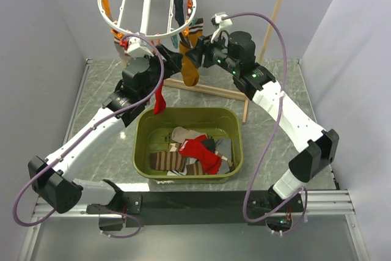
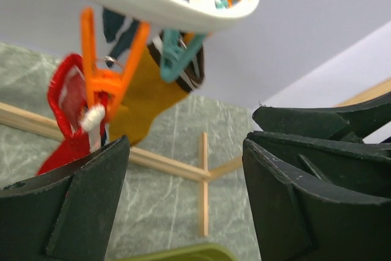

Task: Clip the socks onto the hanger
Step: Open the clamp at the hanger.

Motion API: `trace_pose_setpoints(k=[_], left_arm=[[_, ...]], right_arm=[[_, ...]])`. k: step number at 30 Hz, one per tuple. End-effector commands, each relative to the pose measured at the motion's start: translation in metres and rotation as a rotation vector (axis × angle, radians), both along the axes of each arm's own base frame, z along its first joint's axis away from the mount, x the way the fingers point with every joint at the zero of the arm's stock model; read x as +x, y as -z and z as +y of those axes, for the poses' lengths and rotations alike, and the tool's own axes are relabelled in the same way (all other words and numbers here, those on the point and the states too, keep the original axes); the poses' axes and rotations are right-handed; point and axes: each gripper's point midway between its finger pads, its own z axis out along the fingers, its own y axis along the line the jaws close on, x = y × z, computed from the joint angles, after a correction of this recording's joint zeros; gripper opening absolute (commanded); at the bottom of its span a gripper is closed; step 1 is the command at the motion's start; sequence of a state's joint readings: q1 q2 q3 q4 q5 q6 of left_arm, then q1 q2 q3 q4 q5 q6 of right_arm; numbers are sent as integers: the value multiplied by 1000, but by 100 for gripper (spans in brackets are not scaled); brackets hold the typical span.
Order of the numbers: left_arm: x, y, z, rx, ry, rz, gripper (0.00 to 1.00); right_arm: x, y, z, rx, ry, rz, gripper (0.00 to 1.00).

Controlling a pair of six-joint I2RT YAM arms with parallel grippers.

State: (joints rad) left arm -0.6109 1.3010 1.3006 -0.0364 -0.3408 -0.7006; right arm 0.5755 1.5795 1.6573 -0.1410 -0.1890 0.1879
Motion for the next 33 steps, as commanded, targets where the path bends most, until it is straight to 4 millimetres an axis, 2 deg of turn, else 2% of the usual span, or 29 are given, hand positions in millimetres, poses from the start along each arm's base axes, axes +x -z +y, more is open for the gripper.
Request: trace_pose_setpoints(k=[1, 6, 9, 13, 17, 21, 25, 28, 29, 31, 32, 33], left_arm=[[12, -24, 16, -16, -80, -73, 80], [23, -20, 37, 22, -119, -90, 79], [26, -18, 43, 22, -108, -101, 78], [29, -26, 45, 39, -94, -149, 78], [30, -26, 43, 44, -62, -164, 78], [28, -27, 41, 41, -40, -179, 78], [26, -27, 43, 44, -38, -185, 78], [23, -29, 45, 48, -36, -194, 78], [22, -31, 47, 48, -38, -198, 78], [20, -33, 49, 48, -39, -204, 78], [20, -33, 51, 48, -40, -206, 78], [19, -35, 52, 46, -38, -214, 78]], right_arm=[[2, -51, 12, 59, -67, -143, 61], [10, -45, 30, 74, -113, -152, 59], [14, -38, 37, 56, -115, -158, 58], [20, -26, 45, 23, -93, -159, 58], [28, -31, 51, 47, -58, -177, 58], [30, -28, 62, 51, -47, -174, 58], [40, -18, 67, 32, 6, -164, 58], [45, -19, 70, 52, 22, -158, 58], [45, -20, 71, 60, 22, -159, 57], [47, -19, 74, 69, 21, -157, 47], [48, -22, 75, 74, 18, -161, 42], [48, -22, 76, 73, 15, -158, 32]])
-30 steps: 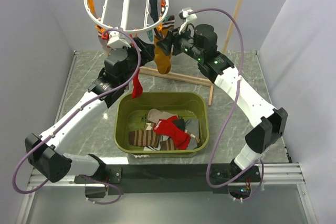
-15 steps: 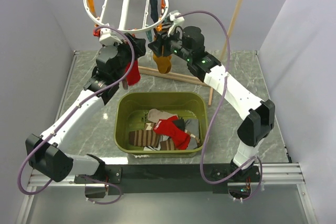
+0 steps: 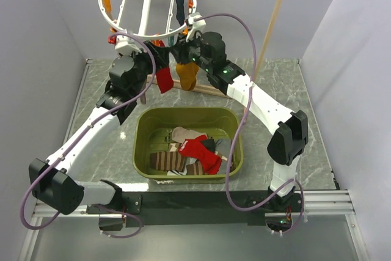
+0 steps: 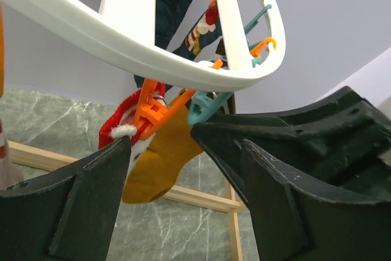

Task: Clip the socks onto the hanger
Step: Open the clamp at the hanger.

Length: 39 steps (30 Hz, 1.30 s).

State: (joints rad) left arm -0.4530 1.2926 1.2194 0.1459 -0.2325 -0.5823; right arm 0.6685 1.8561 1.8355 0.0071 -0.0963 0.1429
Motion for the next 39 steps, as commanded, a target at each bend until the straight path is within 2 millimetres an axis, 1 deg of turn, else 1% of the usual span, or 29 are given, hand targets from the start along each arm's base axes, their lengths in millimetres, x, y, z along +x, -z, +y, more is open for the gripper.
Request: trace_pose_setpoints(k=[1, 2, 3, 4, 5, 6, 7, 8, 10, 11, 12, 13, 15, 16, 17, 19, 20, 21, 22, 23, 25, 29, 30, 33, 34, 39], left_arm=[[-13, -30, 4, -5, 39, -95, 78], [-14, -32, 6, -4, 42, -105, 78], [-14, -33, 5, -2, 49, -111, 78], [-15, -34, 4, 0, 62, -117, 79], [-17, -35, 1, 4, 95, -123, 79], [-18, -35, -2, 7, 121, -128, 79], [-19, -38, -5, 7, 145, -141, 79], [-24, -39, -12, 15, 205, -155, 79], [-31, -45, -19, 20, 260, -186, 79], [-35, -45, -25, 27, 302, -192, 79], [-37, -46, -26, 27, 311, -195, 79], [-39, -50, -26, 23, 318, -200, 79], [-40, -49, -28, 28, 331, -196, 80], [-39, -50, -28, 26, 329, -194, 79], [-39, -49, -28, 25, 328, -185, 79], [-38, -49, -27, 17, 314, -176, 79], [-37, -49, -25, 14, 305, -175, 79], [-36, -48, -24, 13, 298, -171, 79], [-35, -49, -21, 6, 285, -170, 80], [-35, -48, -21, 7, 282, -166, 79], [-33, -51, -19, 5, 268, -166, 80], [-31, -51, -13, -7, 244, -160, 80], [-31, -50, -11, -14, 239, -157, 80], [-31, -50, -9, -26, 238, -156, 79], [-32, -50, -8, -32, 237, -157, 79], [-31, -49, -3, -44, 230, -152, 79]], right_arm=[[2, -40, 3, 69, 15, -67, 27], [2, -41, 3, 69, 12, -67, 19], [2, -39, 4, 62, 10, -61, 16], [-1, -42, 2, 65, 10, -65, 14], [-2, -36, 0, 56, 12, -56, 12], [-7, -43, -4, 65, 10, -67, 11], [-11, -46, -5, 69, 2, -75, 10], [-15, -39, -3, 59, -22, -64, 9], [-24, -45, -5, 69, -47, -71, 9], [-27, -42, -3, 64, -60, -65, 8], [-32, -43, -1, 68, -85, -63, 8], [-32, -42, -2, 66, -90, -57, 8], [-35, -41, 0, 70, -97, -45, 9], [-33, -38, -1, 68, -93, -37, 10], [-32, -37, 0, 68, -91, -35, 16], [-28, -38, -2, 82, -64, -37, 23], [-26, -39, -3, 85, -52, -39, 34], [-22, -36, -2, 83, -39, -31, 40], [-17, -34, -6, 75, -10, -24, 42], [-15, -38, -7, 77, 4, -29, 44], [-8, -34, -7, 65, 32, -26, 45], [-6, -32, -6, 47, 27, -33, 45], [-3, -37, -4, 61, 24, -54, 45], [-3, -35, 4, 67, -7, -55, 45], [-3, -39, 5, 75, -15, -65, 45], [0, -39, 9, 91, -18, -78, 45]])
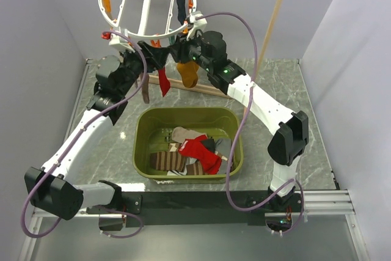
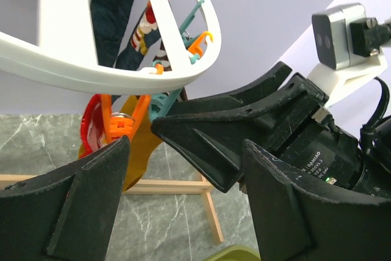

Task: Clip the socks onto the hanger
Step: Open the clamp at the hanger.

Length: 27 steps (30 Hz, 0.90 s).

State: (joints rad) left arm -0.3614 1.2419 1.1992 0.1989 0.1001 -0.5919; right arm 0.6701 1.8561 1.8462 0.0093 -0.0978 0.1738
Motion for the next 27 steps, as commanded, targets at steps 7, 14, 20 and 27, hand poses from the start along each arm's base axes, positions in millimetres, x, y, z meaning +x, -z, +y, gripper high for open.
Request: trace_pose_setpoints(k=[7, 14, 20, 27], left_arm=[[-8, -29, 5, -90, 19, -43, 78], [-16, -36, -9, -130, 114, -38, 78], [-22, -35, -3, -137, 92, -31, 78], [-23, -40, -5, -148, 103, -38, 78]], right_arm=[[5, -30, 13, 47, -27, -65, 17], [-17, -29, 6, 39, -74, -50, 7], [-27, -31, -5, 40, -59, -45, 17], [-21, -27, -9, -1, -27, -69, 44]])
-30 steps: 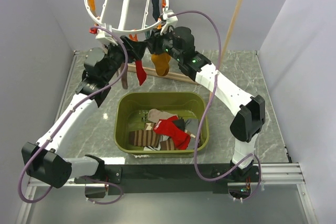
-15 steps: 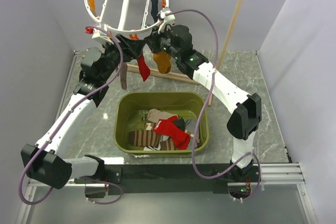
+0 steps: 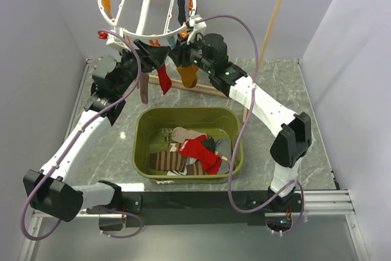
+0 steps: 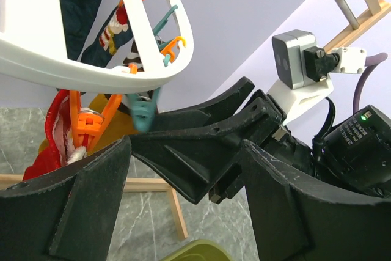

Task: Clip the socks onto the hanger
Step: Open the clamp at the hanger.

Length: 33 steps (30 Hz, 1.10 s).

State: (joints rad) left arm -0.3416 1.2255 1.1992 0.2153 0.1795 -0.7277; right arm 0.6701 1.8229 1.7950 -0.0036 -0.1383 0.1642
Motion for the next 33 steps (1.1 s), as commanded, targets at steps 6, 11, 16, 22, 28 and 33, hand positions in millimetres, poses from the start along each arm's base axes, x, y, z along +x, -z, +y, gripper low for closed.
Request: trace_pose_setpoints(k=[6, 11, 16, 22, 28, 33], left_arm=[[-10, -31, 2, -17, 9, -75, 78], [-11, -34, 3, -5, 6, -87, 78], [-11, -35, 5, 2, -4, -91, 78], [-13, -38, 7, 13, -10, -99, 79], [-14, -39, 10, 16, -25, -103, 79], [-13, -38, 12, 16, -34, -96, 79]], right_arm=[[9, -44, -4, 4, 47, -133, 52], [21, -46, 2, 10, 57, -157, 54], [21, -51, 5, 59, 53, -191, 54], [30, -40, 6, 59, 80, -178, 53], [32, -27, 10, 47, 84, -161, 52], [35, -20, 7, 56, 123, -155, 48]])
